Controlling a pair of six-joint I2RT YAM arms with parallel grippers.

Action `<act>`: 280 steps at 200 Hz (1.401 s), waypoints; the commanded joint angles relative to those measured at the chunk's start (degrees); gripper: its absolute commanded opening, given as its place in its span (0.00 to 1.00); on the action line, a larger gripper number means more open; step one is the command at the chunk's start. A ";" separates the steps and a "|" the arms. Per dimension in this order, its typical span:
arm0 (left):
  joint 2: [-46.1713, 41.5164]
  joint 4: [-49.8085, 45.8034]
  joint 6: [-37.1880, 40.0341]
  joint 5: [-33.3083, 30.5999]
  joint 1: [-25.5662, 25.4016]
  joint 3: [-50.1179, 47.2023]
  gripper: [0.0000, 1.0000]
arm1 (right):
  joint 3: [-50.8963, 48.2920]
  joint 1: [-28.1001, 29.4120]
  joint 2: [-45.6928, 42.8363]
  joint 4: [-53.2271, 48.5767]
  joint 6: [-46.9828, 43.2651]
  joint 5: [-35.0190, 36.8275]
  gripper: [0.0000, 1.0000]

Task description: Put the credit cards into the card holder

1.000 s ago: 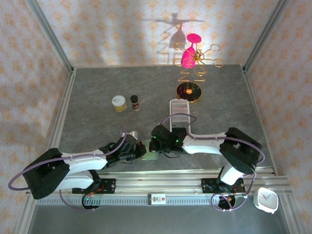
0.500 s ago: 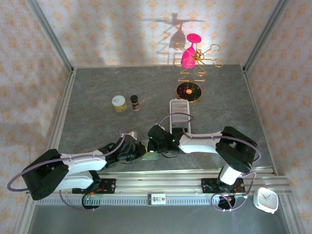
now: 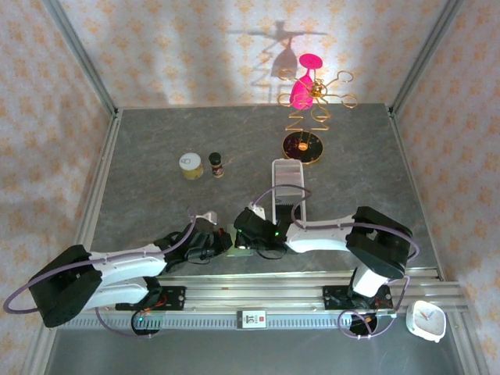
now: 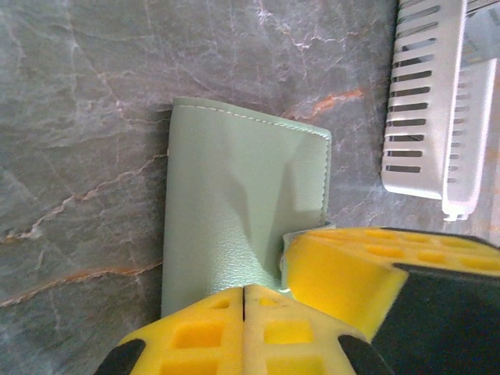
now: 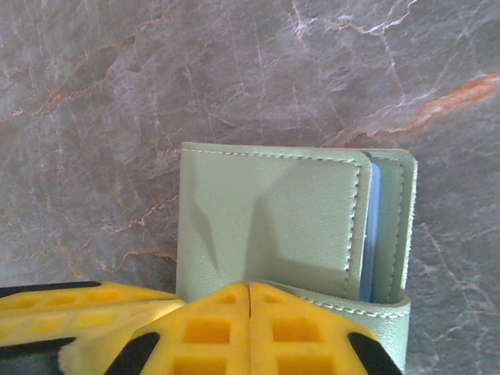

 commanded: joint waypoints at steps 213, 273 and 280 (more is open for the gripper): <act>-26.40 -40.82 11.61 -52.85 4.44 23.65 0.99 | 2.67 -2.74 -27.47 -4.70 -12.11 25.30 0.56; -28.09 -15.00 35.91 -65.17 5.00 18.62 0.99 | -10.63 -4.31 -46.31 15.40 -44.90 44.84 0.72; -28.82 -9.26 39.78 -66.77 4.97 15.96 0.99 | -12.90 -4.80 -47.50 19.34 -49.29 46.04 0.77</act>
